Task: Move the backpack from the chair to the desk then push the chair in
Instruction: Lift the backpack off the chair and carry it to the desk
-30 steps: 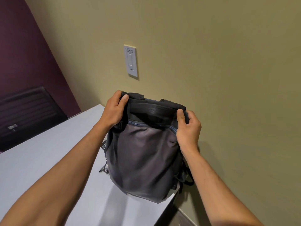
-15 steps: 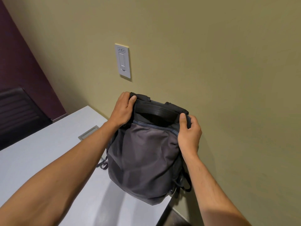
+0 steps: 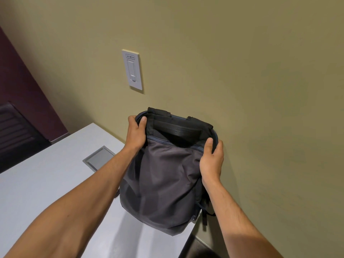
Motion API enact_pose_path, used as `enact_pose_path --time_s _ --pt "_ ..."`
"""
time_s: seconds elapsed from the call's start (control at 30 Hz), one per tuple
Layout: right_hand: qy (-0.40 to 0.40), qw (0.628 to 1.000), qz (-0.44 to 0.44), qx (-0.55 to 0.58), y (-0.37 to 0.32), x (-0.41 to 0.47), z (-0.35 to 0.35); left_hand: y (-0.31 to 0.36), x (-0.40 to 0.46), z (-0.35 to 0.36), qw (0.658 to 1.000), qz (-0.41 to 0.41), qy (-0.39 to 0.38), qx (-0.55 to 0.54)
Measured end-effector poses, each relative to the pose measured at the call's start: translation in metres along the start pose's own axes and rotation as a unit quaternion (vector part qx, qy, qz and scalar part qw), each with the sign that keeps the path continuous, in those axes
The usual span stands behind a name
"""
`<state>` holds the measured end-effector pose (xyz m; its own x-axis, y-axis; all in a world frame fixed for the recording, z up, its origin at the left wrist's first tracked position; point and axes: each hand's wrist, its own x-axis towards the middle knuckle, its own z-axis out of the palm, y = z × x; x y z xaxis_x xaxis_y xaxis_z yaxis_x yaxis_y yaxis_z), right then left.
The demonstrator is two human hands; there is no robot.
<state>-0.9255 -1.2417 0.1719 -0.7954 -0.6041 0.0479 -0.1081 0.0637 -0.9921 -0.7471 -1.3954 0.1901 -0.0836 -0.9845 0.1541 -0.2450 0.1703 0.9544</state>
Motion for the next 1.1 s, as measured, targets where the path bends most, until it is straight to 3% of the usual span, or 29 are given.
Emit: enact_pose_path --time_s 0.23,0.4,0.5,0.6,0.73,0.87,1.1 --pt "0.040 0.998 -0.049 0.001 -0.006 -0.008 0.003 0.003 0.010 0.009 1.000 0.013 0.001 -0.005" --pt "0.034 0.997 -0.059 -0.029 0.000 -0.005 -0.001 0.002 0.012 0.003 0.998 0.019 -0.055 0.036" --pt "0.096 0.982 -0.148 -0.073 0.000 -0.017 -0.001 -0.003 0.005 -0.005 0.994 0.056 -0.055 0.080" --pt "0.146 0.924 -0.311 -0.166 0.003 -0.036 0.007 -0.016 -0.014 -0.016 0.991 0.073 -0.031 0.106" --pt "0.032 0.859 -0.453 -0.236 0.012 -0.062 0.028 -0.039 -0.043 -0.039 0.983 0.055 -0.002 0.178" --pt "-0.104 0.863 -0.430 -0.245 0.013 -0.084 0.052 -0.057 -0.070 -0.071 0.971 0.031 0.024 0.235" --pt "-0.273 0.825 -0.410 -0.277 0.012 -0.115 0.098 -0.095 -0.130 -0.152 0.958 -0.008 0.101 0.270"
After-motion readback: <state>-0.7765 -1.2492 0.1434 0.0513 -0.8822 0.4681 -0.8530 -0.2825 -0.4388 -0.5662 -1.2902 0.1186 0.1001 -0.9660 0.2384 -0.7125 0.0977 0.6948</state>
